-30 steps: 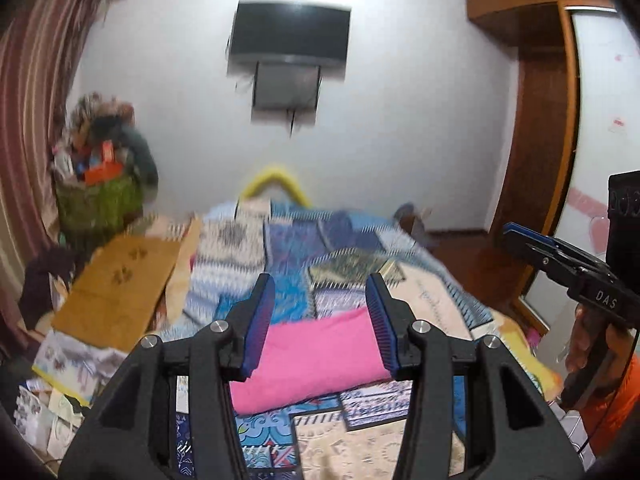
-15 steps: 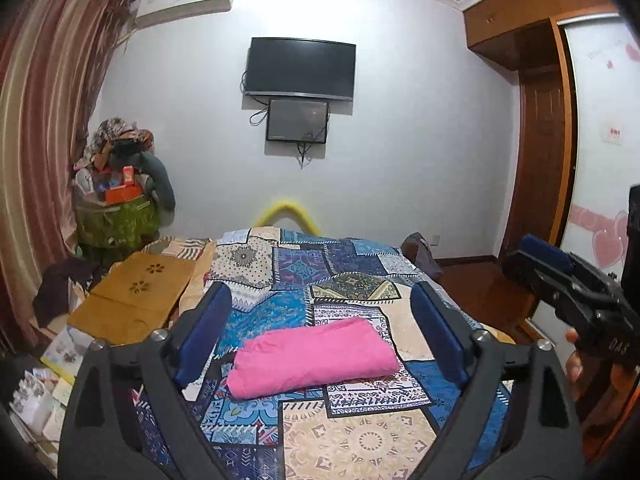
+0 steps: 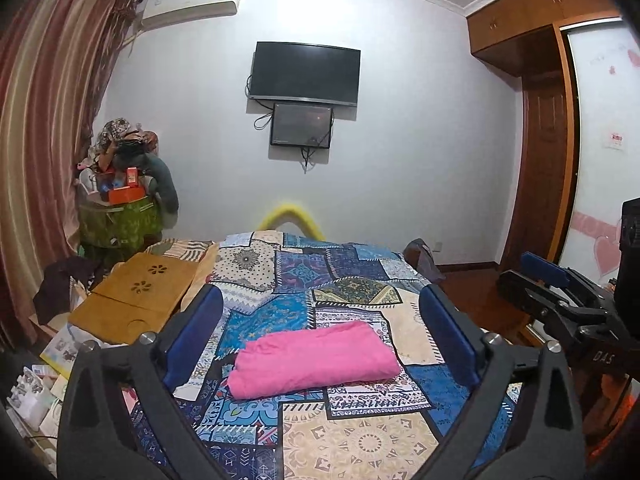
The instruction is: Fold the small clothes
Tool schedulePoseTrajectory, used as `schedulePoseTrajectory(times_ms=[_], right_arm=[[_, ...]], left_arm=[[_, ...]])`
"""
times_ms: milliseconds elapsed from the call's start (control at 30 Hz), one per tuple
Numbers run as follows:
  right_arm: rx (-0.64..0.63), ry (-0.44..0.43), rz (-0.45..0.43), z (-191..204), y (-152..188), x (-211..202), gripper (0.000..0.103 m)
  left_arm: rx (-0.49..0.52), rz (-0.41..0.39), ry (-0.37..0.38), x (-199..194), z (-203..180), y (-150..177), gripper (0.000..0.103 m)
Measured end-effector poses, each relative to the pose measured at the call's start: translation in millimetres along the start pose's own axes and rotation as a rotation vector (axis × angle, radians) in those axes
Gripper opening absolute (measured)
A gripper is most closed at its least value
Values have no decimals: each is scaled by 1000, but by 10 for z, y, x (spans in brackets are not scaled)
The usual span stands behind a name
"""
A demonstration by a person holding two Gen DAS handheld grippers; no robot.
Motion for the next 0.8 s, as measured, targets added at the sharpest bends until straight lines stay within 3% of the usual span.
schedulePoseTrajectory(times_ms=[800], right_arm=[[15,27,21,-40,95,16,102]], left_arm=[[8,7,7,27,-63,44,103]])
Point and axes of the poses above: each gripper's, at about its wrist camera, not at the fingertips, and x roughly the way its jaws point, z to its left, y to its underside, the point moved 10 cm from there along x, roughly the way its jaws point, and after that the axes turned 14 degrees about x, right-handed, at the moved point
